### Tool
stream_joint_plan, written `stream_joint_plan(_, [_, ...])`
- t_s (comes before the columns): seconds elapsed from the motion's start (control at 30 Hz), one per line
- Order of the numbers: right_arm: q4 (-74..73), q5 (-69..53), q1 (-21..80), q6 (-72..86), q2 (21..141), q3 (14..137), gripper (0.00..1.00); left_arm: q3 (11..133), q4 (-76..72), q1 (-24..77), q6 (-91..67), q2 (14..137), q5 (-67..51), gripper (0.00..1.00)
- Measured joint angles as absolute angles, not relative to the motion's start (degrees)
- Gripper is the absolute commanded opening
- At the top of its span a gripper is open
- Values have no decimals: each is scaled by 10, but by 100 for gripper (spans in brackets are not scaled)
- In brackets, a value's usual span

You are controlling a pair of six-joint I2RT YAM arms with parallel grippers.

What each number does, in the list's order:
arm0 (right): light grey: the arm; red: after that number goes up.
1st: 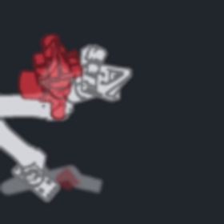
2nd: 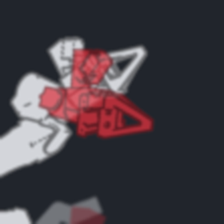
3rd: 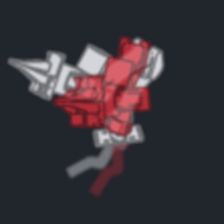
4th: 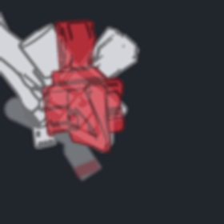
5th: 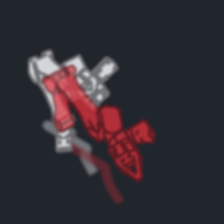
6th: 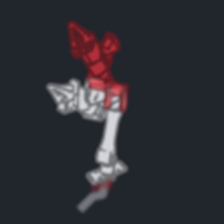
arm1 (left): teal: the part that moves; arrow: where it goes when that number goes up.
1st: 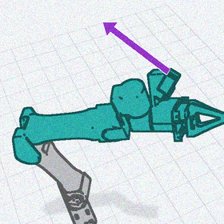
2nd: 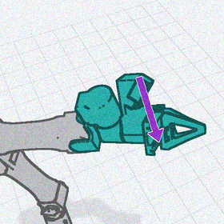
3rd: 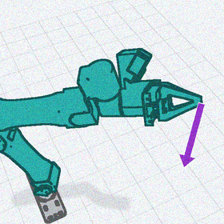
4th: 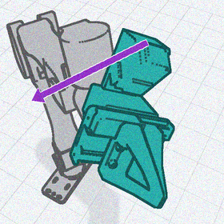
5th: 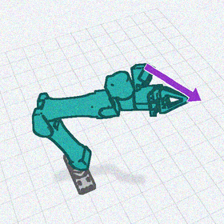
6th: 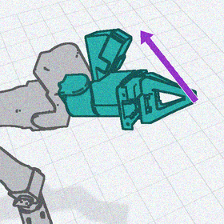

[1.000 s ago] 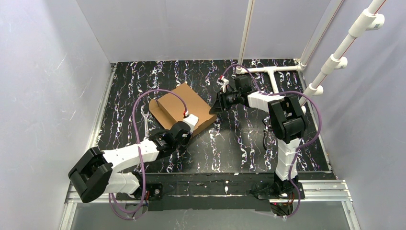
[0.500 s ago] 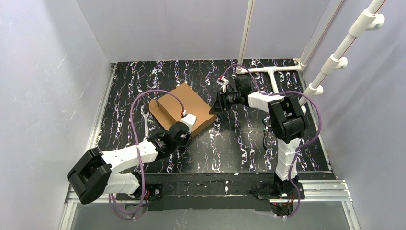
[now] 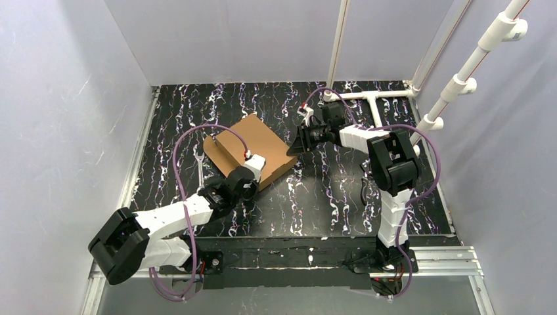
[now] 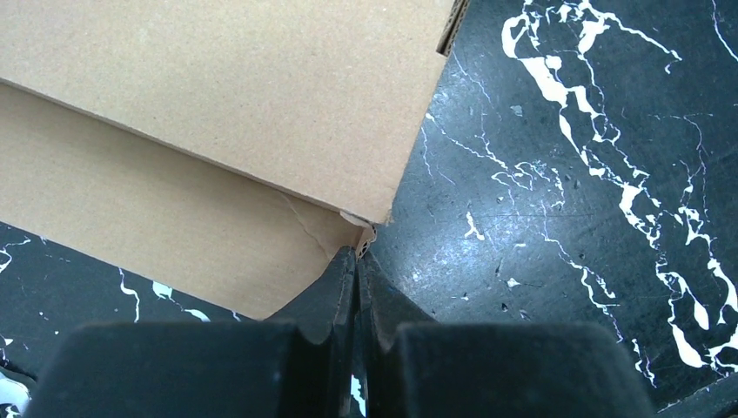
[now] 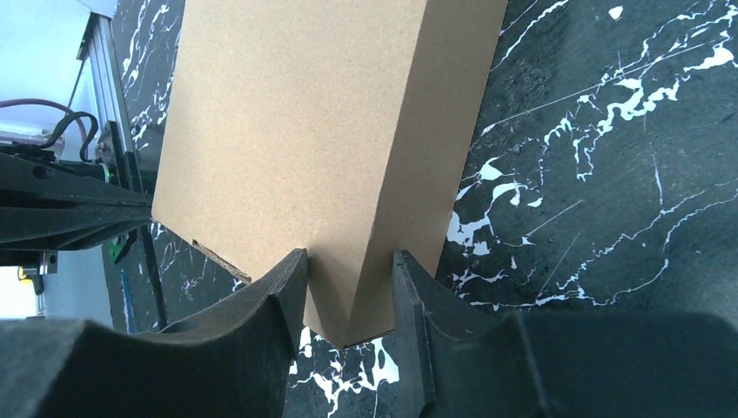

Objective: Fold the paper box
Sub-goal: Close the paper box at the center of the board.

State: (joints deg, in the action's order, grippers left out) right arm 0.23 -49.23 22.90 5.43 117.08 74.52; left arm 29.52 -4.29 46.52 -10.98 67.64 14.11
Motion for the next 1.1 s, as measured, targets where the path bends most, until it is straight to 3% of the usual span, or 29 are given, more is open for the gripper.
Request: stream_joint_plan(1.1, [21,-471,238,59,1171,746,43,271,-77,429,-151,649,99,0])
